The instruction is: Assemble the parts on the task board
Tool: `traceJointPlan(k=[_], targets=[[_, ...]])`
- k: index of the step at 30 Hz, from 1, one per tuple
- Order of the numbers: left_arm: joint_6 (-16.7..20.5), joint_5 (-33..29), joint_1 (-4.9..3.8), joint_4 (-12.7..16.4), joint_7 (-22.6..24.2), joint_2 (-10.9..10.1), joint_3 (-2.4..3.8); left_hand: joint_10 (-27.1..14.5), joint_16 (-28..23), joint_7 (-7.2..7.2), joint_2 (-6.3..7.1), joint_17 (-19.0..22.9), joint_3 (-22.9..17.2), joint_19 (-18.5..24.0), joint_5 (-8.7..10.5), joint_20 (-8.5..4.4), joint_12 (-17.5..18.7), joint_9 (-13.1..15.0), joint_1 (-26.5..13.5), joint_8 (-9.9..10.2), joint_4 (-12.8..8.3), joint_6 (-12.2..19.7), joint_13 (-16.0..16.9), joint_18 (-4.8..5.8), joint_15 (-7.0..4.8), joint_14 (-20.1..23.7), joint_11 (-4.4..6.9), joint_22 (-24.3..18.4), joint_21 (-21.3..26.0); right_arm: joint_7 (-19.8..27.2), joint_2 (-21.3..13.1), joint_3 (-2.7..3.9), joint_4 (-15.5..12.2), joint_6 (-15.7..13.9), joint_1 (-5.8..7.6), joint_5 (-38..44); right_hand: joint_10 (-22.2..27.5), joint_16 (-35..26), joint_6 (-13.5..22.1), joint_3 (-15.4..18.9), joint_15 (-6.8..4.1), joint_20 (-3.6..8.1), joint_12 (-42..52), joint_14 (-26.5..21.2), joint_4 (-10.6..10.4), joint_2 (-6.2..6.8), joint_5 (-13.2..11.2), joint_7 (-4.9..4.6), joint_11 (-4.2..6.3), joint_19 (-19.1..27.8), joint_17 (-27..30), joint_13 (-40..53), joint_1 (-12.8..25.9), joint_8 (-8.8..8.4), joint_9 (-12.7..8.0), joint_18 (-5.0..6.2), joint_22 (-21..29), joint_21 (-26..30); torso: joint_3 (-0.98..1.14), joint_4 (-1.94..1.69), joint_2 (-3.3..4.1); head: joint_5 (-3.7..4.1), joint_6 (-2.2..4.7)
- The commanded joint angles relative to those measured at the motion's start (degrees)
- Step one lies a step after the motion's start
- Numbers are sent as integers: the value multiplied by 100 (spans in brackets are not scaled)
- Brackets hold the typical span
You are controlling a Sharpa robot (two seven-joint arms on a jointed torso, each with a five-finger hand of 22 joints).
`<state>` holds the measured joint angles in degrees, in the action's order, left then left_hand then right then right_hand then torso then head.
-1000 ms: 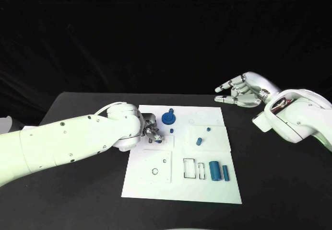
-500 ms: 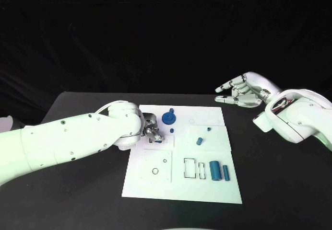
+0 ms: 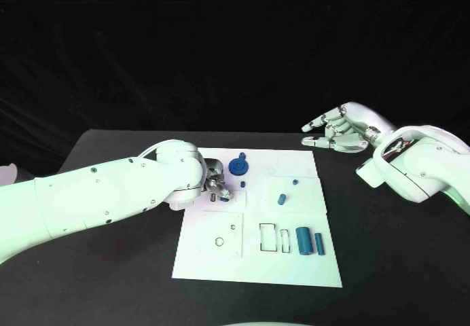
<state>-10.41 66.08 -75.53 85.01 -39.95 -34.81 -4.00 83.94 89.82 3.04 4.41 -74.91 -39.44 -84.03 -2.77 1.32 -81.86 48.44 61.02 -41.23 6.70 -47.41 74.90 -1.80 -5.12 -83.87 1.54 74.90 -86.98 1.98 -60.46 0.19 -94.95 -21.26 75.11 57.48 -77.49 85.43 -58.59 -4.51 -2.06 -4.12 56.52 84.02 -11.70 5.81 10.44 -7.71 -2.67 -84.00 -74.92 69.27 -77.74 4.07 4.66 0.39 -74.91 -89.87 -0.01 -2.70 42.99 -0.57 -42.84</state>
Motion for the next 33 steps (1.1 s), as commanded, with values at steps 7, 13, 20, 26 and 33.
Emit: traceJointPlan(k=[7, 13, 20, 26, 33], targets=[[-444, -193, 73, -108, -814, 72, -56, 61, 18, -145, -22, -1509, 1, -392, 8, -60, -6, -31, -187, 39, -170, -187, 652, 63, -46, -613, 81, 963, -7, 9, -10, 1, -38, 110, -3, 95, 56, -17, 33, 25, 54, -48, -20, 438, -2, -24, 30, 1, 0, -600, -829, -10, -24, 4, -5, -39, -1509, -13, 3, 0, -5, 4, -19], [-469, -200, 75, -212, -820, 136, -58, 62, 18, -158, -65, -1509, 78, -391, 8, -73, -4, -48, -258, 51, -121, -224, 651, 62, -58, -613, 92, 960, -4, 10, -22, 1, -59, 108, -3, 99, 56, -17, 33, 25, 54, -48, -20, 438, -2, -24, 30, 1, 0, -600, -829, -10, -24, 4, -5, -39, -1509, -13, 3, -1, -2, 3, -17], [-556, -202, 89, -334, -835, 198, -64, 59, 18, -163, -88, -1509, 180, -386, 9, -84, 3, -62, -357, 62, -60, -254, 645, 59, -66, -613, 99, 946, 5, 9, -44, 1, -100, 104, -3, 102, 56, -17, 33, 25, 54, -48, -20, 438, -2, -24, 30, 1, 0, -600, -829, -10, -24, 4, -5, -39, -1509, -13, 3, 4, -4, -7, -20], [-672, -202, 92, -404, -854, 218, -67, 55, 18, -161, -59, -1509, 337, -382, 9, -88, 11, -74, -490, 75, 18, -273, 638, 57, -67, -613, 97, 935, 13, 10, -63, 1, -137, 101, -3, 103, 59, -22, 32, 35, 54, -47, -25, 437, -2, -22, 47, 1, 1, -600, -823, -13, -25, 4, -5, -39, -1509, -13, 2, -1, -2, 3, -23], [-786, -202, 93, -458, -872, 231, -68, 46, 18, -163, 36, -1509, 517, -379, 8, -88, 23, -85, -628, 87, 75, -289, 628, 55, -66, -613, 97, 926, 19, 12, -74, 1, -149, 105, -3, 105, 62, -27, 34, 44, 54, -47, -31, 435, -3, -17, 52, 1, 0, -600, -816, -17, -23, 4, -5, -39, -1509, -13, -2, -6, -3, 4, -25]])
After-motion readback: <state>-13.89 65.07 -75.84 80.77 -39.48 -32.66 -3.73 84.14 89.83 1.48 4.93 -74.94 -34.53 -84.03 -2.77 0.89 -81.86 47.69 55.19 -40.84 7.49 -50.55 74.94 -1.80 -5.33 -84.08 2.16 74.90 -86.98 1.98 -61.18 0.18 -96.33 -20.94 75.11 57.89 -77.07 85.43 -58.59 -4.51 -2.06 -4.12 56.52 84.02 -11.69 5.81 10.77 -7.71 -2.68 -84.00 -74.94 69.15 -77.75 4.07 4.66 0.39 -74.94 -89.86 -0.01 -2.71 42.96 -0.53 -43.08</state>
